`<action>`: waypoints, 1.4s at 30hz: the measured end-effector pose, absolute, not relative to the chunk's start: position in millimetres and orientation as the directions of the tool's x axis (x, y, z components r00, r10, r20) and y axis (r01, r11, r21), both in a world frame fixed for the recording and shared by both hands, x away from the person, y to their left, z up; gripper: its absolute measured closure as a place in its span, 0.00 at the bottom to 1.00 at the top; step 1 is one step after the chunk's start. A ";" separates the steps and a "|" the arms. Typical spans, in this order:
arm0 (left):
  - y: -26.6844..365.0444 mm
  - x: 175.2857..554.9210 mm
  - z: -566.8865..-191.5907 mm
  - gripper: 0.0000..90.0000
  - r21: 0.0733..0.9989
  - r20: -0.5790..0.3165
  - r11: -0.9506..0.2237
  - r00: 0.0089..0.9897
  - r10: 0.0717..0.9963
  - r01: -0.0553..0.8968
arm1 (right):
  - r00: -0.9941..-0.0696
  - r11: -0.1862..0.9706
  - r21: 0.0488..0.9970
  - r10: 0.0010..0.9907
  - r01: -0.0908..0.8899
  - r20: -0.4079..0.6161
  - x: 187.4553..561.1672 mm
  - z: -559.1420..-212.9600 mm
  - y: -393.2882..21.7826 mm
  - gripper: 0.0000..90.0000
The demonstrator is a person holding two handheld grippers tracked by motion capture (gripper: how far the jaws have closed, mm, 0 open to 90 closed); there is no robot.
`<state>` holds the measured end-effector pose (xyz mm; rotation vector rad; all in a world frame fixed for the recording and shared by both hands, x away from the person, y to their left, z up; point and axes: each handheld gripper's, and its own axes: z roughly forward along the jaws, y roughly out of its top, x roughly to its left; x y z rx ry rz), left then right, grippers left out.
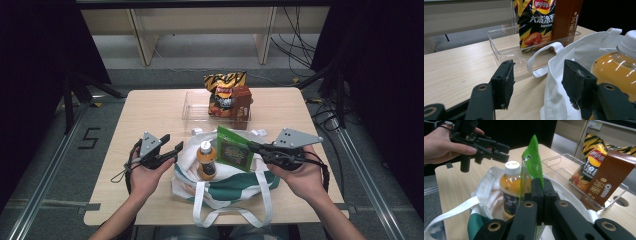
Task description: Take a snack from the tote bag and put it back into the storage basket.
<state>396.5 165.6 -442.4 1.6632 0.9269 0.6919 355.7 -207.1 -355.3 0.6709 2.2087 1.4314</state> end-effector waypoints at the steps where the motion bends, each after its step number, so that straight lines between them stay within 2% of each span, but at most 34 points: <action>1: 165.6 397.3 -442.8 0.47 0.965 -0.015 -0.128 0.535 0.845 0.230 | -0.801 0.360 0.917 0.593 0.171 -0.083 356.1 -353.7 -208.0 1.00; 35: 166.6 396.6 -442.3 0.47 0.962 -0.013 -0.133 0.528 0.849 0.238 | -0.783 0.329 0.937 0.611 0.114 -0.119 366.5 -330.6 -211.9 1.00; 36: 166.6 396.5 -442.2 0.47 0.962 -0.013 -0.133 0.528 0.849 0.238 | -0.779 0.309 0.940 0.622 0.148 -0.082 364.4 -330.5 -211.2 1.00; 38: 166.6 396.3 -441.9 0.47 0.962 -0.014 -0.131 0.526 0.850 0.238 | -0.783 0.316 0.942 0.611 0.109 -0.115 367.1 -329.5 -211.9 1.00; 42: 166.7 396.7 -441.5 0.47 0.967 -0.015 -0.124 0.534 0.845 0.224 | -0.770 0.309 0.945 0.627 0.108 -0.117 365.9 -326.0 -212.5 1.00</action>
